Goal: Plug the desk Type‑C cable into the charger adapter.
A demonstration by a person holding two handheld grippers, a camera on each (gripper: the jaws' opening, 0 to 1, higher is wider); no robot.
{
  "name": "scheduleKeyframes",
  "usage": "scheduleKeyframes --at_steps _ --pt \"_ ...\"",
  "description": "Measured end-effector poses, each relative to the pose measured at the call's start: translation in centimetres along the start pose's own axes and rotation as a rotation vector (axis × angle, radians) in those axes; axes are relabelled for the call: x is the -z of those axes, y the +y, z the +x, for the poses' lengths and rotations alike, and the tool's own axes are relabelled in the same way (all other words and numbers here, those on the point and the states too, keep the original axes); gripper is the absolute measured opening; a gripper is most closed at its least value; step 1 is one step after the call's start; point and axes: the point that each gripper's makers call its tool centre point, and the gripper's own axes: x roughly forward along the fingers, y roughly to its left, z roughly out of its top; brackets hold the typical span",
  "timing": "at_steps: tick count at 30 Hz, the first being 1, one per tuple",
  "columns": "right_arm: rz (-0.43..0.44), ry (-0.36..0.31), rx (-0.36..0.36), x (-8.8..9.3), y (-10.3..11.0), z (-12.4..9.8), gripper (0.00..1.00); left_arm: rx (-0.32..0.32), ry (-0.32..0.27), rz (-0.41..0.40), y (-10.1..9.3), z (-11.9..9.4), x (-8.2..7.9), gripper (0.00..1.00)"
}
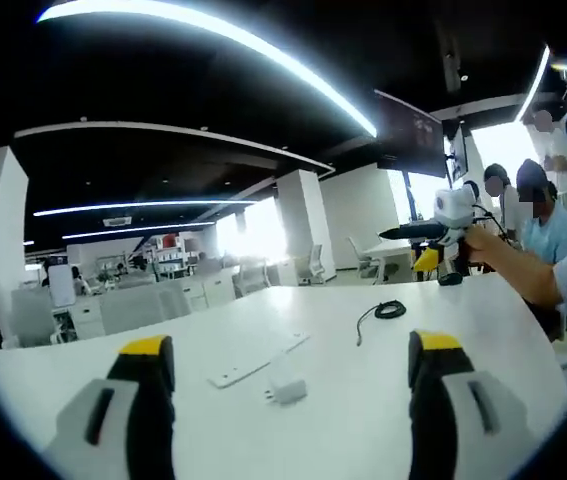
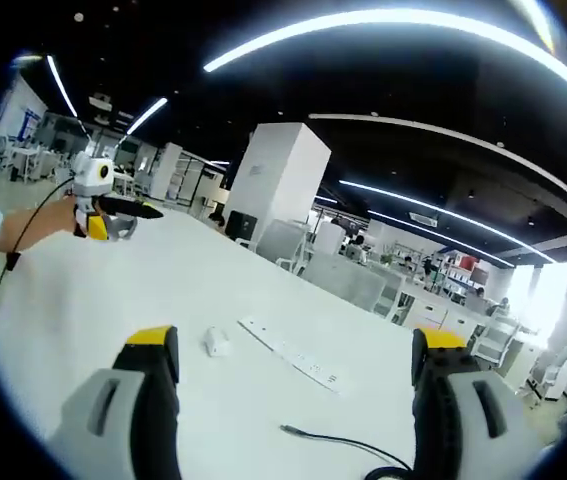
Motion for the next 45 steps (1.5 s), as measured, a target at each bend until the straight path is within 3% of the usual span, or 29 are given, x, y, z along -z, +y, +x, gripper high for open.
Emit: scheduleKeyframes --at_steps 6,11,20,29,35,42,45 --pt "0.003 0.008 0.011 -0.3 -1.8 1.1 0.98 0.007 0.012 0.055 0.1 1.9 -0.3 0.97" --pt "0.018 0.003 -0.001 -0.6 -2.1 2.6 0.98 0.013 -0.013 0.052 0.3 3.2 -0.7 0.97" --pt "0.0 0.051 -0.034 0.6 -2.3 5.5 0.98 0.016 -0.004 0.03 1.8 5.8 0.2 0.97" --pt "0.029 0.059 -0.017 1.1 -4.8 8.1 0.98 0.026 -0.009 -0.007 3.5 8.8 1.6 0.96" --pt "0.075 0.063 -0.001 2.5 -6.4 8.8 0.98 0.046 0.027 -0.003 4.3 10.7 4.3 0.96" --pt "0.088 0.13 -0.005 5.5 -6.7 9.1 0.98 0.05 0.006 -0.051 5.1 12.1 4.4 0.96" --pt "0.1 0.146 -0.013 6.4 -6.7 9.1 0.98 0.044 0.01 -0.043 5.7 12.7 5.1 0.94"
